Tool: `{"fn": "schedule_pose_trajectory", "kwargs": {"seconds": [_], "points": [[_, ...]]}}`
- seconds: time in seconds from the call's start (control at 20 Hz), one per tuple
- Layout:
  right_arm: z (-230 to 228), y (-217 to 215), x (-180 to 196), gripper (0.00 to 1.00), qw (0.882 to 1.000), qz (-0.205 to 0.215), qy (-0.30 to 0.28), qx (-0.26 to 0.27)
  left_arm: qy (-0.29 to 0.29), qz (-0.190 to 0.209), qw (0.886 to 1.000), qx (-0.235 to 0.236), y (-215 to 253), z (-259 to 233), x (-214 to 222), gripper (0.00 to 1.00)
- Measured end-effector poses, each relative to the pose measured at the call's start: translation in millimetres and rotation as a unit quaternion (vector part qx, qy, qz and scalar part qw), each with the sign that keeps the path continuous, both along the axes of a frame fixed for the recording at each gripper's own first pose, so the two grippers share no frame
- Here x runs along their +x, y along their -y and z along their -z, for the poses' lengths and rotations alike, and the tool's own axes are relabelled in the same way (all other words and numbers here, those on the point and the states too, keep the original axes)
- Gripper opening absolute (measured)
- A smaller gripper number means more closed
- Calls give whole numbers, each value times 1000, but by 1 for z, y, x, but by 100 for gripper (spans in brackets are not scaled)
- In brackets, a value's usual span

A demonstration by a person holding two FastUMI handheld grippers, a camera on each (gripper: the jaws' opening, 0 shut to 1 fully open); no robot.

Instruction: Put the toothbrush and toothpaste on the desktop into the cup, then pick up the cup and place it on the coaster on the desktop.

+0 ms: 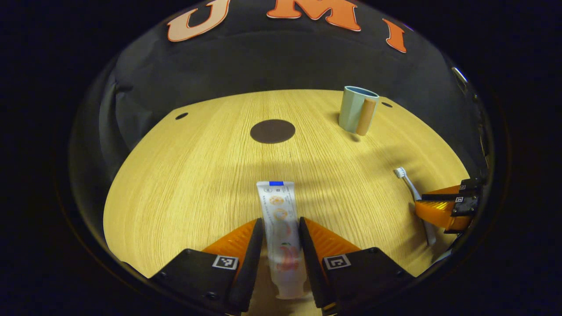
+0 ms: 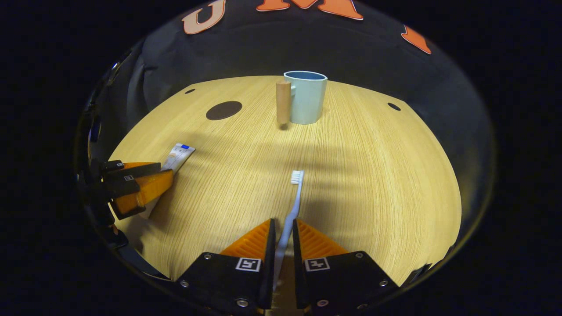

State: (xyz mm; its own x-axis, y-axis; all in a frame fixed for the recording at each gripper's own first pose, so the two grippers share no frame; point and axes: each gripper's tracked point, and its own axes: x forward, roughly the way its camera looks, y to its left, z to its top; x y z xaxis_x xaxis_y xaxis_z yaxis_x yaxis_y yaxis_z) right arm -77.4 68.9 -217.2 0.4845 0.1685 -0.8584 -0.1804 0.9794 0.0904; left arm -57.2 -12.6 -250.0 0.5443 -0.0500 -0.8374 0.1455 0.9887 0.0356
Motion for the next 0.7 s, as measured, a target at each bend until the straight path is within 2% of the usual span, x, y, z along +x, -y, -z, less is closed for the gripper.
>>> {"fn": "schedule_pose_trajectory", "kwargs": {"seconds": [0.05, 0.1, 0.15, 0.2, 0.3, 0.45, 0.7], "points": [[-2, 2, 2, 19, 1000, 2, 1, 3, -2, -2, 1000, 1, 0, -1, 1, 47], [-2, 3, 3, 13, 1000, 3, 0, 6, 2, -5, 1000, 1, 1, -6, 0, 45], [0, 2, 4, 10, 1000, 5, 0, 9, 2, -6, 1000, 2, 2, -8, 0, 39], [3, 0, 5, 7, 1000, 8, 2, 13, 10, -8, 1000, 3, 3, -14, 0, 39], [3, -2, 7, 5, 1000, 11, 1, 25, 16, -9, 1000, 3, 6, -20, -1, 30], [-4, -3, 15, 4, 999, 14, 18, 34, 23, -12, 1000, -10, 7, -24, 0, 22], [-19, 2, 30, 4, 997, 22, 50, 51, 36, -22, 999, -19, 4, -24, 0, 22]]}}
